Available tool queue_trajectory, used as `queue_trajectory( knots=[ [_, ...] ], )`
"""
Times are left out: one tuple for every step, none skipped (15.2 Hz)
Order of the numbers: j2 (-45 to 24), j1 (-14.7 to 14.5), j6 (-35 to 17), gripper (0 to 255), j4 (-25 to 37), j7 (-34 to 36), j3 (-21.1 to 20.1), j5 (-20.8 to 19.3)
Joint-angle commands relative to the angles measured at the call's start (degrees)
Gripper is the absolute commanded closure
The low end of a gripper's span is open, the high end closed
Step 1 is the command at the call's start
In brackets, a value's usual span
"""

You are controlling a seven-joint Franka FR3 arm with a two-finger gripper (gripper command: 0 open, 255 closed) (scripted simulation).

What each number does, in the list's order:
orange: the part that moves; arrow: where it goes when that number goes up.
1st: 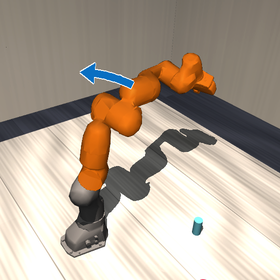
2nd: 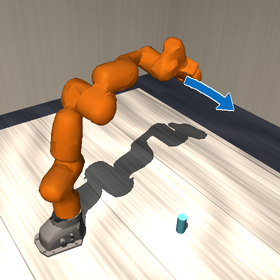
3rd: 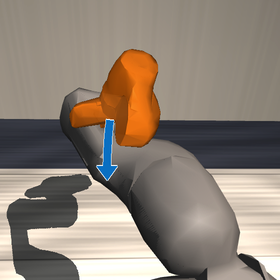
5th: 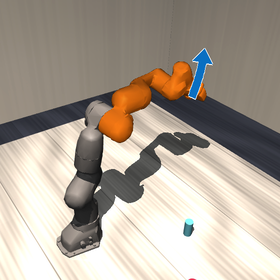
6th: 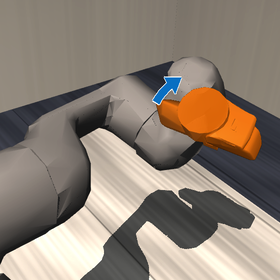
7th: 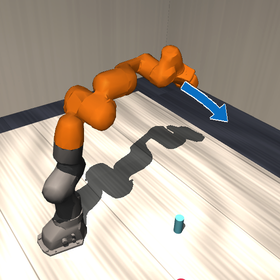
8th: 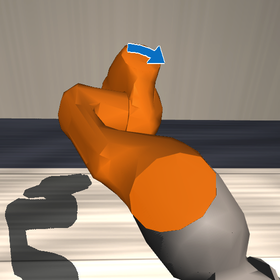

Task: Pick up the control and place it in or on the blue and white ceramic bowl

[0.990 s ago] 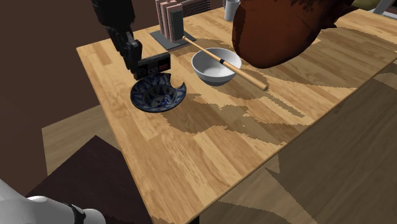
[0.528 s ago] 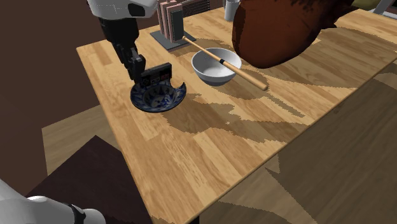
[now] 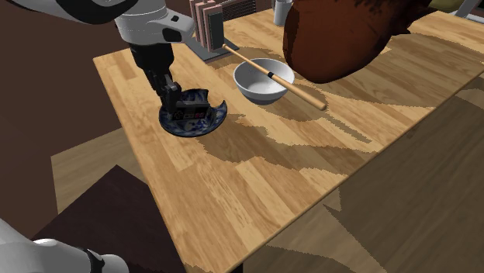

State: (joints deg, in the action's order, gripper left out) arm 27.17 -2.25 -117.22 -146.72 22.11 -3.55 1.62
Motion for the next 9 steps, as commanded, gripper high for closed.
queue_trajectory(
  knots=[
    [-0.1,0.0,-0.3,255,-0.2,0.1,0.0,0.0],
    [-0.1,0.0,-0.3,255,-0.2,0.0,-0.1,0.0],
    [-0.1,0.0,-0.3,255,-0.2,0.0,-0.1,0.0],
    [-0.1,0.0,-0.3,255,-0.2,0.0,-0.1,0.0],
    [-0.1,0.0,-0.3,255,-0.2,0.0,-0.1,0.0],
    [-0.1,0.0,-0.3,255,-0.2,0.0,-0.1,0.0],
    [-0.1,0.0,-0.3,0,-0.2,0.0,-0.1,0.0],
    [-0.1,0.0,-0.3,0,-0.2,0.0,-0.1,0.0],
    [-0.1,0.0,-0.3,0,-0.2,0.0,-0.1,0.0]
  ],
)
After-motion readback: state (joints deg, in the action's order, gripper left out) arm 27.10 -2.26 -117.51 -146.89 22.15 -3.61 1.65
